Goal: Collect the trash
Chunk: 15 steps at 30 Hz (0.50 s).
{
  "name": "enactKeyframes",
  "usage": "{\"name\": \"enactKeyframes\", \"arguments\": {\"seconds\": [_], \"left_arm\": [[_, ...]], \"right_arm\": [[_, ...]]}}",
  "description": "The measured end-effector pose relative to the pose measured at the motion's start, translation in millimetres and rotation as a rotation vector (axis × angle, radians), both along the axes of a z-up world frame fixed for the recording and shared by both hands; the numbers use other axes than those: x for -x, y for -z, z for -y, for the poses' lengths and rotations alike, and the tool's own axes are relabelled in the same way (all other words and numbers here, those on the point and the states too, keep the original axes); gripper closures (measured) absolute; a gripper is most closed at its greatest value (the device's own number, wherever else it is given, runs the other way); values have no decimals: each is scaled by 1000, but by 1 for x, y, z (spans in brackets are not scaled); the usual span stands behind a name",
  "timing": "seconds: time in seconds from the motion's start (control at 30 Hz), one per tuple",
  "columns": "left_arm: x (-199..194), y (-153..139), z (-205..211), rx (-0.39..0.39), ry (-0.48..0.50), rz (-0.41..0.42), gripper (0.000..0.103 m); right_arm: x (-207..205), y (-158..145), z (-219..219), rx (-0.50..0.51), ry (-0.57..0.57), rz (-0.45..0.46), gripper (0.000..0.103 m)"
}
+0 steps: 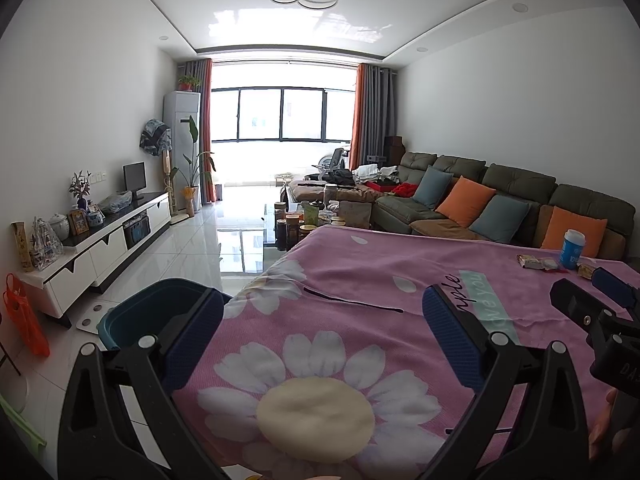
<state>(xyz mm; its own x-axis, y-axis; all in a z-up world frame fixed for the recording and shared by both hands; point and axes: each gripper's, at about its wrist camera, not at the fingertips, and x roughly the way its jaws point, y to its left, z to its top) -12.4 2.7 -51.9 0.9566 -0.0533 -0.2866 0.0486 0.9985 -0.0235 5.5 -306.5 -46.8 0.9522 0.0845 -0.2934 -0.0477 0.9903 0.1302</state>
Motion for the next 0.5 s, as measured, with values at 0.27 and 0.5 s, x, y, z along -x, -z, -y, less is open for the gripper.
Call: {"name": "enactKeyframes", "arguments": {"seconds": [0.27, 0.5], "left_arm": [[0, 0, 0, 2, -1, -1, 5], [0, 1, -1, 1, -1, 2, 5]], "right_arm": [[-1, -1, 0, 0, 8, 2, 7], [1, -1, 0, 2, 14, 3, 7]]}}
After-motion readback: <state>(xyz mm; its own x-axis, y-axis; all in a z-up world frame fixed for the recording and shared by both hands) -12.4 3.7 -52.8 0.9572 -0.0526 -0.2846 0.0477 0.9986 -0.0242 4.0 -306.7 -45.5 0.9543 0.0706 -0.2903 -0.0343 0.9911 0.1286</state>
